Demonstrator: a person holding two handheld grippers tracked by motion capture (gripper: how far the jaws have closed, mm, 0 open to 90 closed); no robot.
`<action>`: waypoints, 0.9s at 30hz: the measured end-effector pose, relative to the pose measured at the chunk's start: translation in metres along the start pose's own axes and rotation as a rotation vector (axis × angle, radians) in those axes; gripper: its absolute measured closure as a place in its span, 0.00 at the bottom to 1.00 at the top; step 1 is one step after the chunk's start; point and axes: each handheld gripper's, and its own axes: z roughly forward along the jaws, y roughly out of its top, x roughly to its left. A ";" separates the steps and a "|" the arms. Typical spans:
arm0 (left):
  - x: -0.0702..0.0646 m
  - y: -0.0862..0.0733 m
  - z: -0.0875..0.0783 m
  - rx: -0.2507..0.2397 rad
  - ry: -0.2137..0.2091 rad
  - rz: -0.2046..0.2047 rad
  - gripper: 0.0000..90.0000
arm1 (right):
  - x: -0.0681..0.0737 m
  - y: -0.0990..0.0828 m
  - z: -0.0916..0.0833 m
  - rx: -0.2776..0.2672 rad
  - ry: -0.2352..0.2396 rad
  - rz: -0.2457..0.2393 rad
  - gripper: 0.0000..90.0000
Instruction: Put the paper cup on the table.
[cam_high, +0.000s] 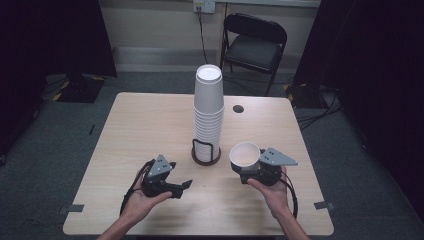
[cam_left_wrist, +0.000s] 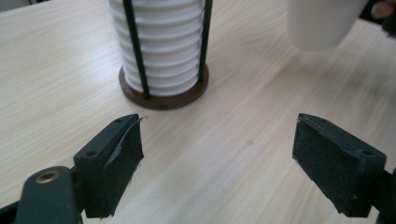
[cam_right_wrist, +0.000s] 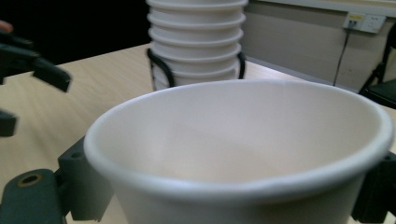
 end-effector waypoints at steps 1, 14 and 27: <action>0.000 -0.002 -0.001 -0.004 0.005 -0.016 0.18 | -0.003 0.000 0.002 0.002 -0.009 0.002 0.10; 0.002 -0.011 -0.008 -0.056 0.031 -0.007 0.18 | -0.040 0.001 0.016 -0.019 -0.129 0.118 0.10; 0.004 -0.013 -0.007 -0.071 0.018 -0.024 0.18 | -0.071 0.000 0.051 -0.024 -0.212 0.186 0.10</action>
